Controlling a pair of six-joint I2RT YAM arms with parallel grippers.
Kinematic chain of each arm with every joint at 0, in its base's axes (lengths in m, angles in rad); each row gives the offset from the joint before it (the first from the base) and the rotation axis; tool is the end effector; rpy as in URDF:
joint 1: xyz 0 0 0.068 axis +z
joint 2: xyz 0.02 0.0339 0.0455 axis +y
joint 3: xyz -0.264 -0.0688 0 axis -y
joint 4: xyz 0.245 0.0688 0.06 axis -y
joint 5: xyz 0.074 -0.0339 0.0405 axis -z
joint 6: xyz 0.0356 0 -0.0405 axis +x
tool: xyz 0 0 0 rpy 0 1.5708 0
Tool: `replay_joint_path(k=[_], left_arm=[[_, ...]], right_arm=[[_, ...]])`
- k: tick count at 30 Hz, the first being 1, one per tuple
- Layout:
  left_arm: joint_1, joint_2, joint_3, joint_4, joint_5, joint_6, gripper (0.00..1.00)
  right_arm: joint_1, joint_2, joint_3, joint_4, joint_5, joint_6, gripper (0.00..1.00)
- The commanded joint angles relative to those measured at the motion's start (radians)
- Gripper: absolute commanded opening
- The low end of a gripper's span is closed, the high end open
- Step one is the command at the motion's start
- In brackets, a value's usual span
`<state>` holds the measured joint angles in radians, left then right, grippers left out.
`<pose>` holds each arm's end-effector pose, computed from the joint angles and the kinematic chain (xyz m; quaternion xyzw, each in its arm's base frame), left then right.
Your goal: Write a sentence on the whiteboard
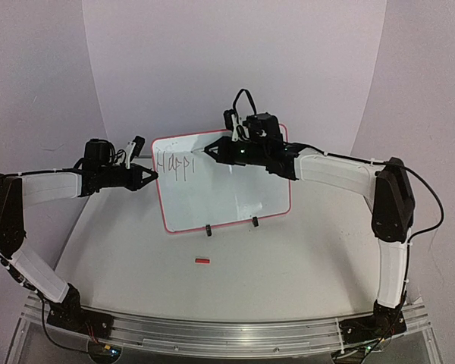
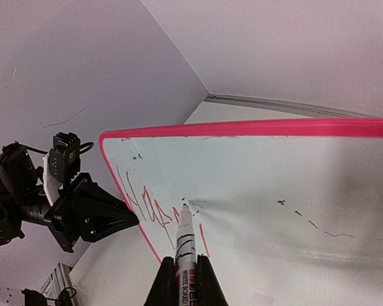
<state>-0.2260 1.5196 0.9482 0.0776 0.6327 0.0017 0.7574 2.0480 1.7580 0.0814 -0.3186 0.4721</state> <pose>0.3222 -0.0957 0.2464 0.2512 0.7925 -0.3199 0.4544 0.3547 0.3507 0.3131 -0.2079 0.7451 0.4592 0.4368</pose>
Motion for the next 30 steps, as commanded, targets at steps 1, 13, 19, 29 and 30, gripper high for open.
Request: replay_joint_path(k=[1,13,19,29,30], left_arm=[[-0.002,-0.008,0.031,-0.03,-0.042,0.061,0.0],[-0.004,-0.008,0.031,-0.029,-0.042,0.061,0.0],[-0.003,-0.008,0.032,-0.029,-0.043,0.062,0.0],[-0.004,-0.009,0.035,-0.034,-0.043,0.061,0.0],[-0.004,-0.009,0.034,-0.034,-0.044,0.061,0.0]], right_arm=[[-0.007,0.025,0.036,0.026,0.025,0.001,0.0],[-0.011,0.009,0.027,0.028,-0.007,-0.003,0.0],[-0.013,-0.077,-0.058,0.068,-0.057,-0.015,0.0],[-0.013,-0.108,-0.124,0.07,-0.018,-0.026,0.0],[-0.013,-0.103,-0.12,0.069,-0.012,-0.026,0.0]])
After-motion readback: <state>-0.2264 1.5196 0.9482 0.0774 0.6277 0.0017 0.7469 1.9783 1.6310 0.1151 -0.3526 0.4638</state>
